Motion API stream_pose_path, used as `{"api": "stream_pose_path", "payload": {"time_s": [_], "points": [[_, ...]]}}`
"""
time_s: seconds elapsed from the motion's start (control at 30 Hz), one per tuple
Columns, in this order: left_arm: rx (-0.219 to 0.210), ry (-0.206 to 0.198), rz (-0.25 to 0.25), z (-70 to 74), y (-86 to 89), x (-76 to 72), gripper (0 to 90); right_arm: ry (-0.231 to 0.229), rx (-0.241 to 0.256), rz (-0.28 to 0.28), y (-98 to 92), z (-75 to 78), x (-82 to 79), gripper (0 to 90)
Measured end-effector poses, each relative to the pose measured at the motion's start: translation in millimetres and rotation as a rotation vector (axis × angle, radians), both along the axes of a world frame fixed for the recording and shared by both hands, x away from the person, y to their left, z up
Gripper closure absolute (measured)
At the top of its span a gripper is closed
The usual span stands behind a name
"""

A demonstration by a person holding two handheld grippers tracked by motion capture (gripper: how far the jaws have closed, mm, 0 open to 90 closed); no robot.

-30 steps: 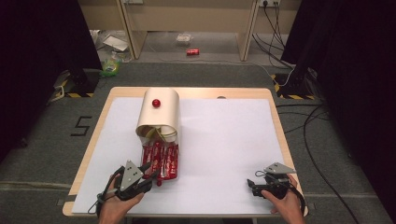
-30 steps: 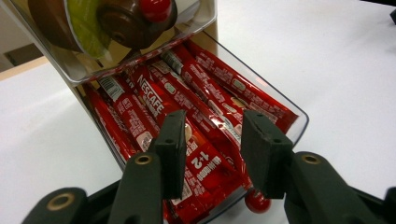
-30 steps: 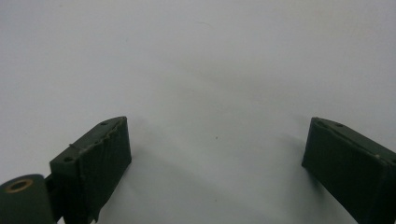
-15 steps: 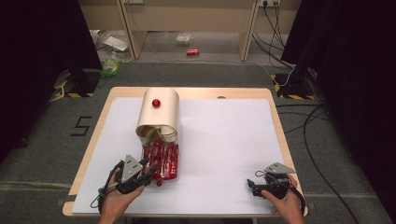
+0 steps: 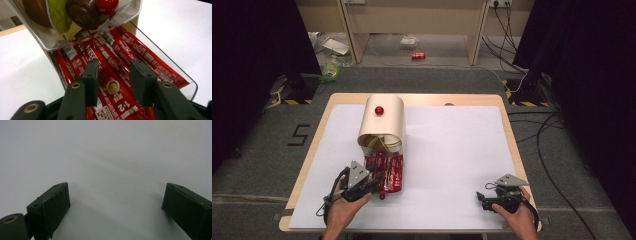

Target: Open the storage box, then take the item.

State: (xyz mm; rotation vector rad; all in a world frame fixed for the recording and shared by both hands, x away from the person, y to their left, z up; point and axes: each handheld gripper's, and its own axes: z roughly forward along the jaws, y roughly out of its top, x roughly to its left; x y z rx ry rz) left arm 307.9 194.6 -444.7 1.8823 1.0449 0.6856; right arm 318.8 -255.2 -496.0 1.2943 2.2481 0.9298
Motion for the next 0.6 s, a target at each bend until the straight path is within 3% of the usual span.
{"api": "stream_pose_path", "payload": {"time_s": [0.6], "points": [[0.005,0.01,0.02,-3.1,-3.4,6.9,57.5,0.0,0.0,0.0,0.0,0.0,0.0,7.9]]}}
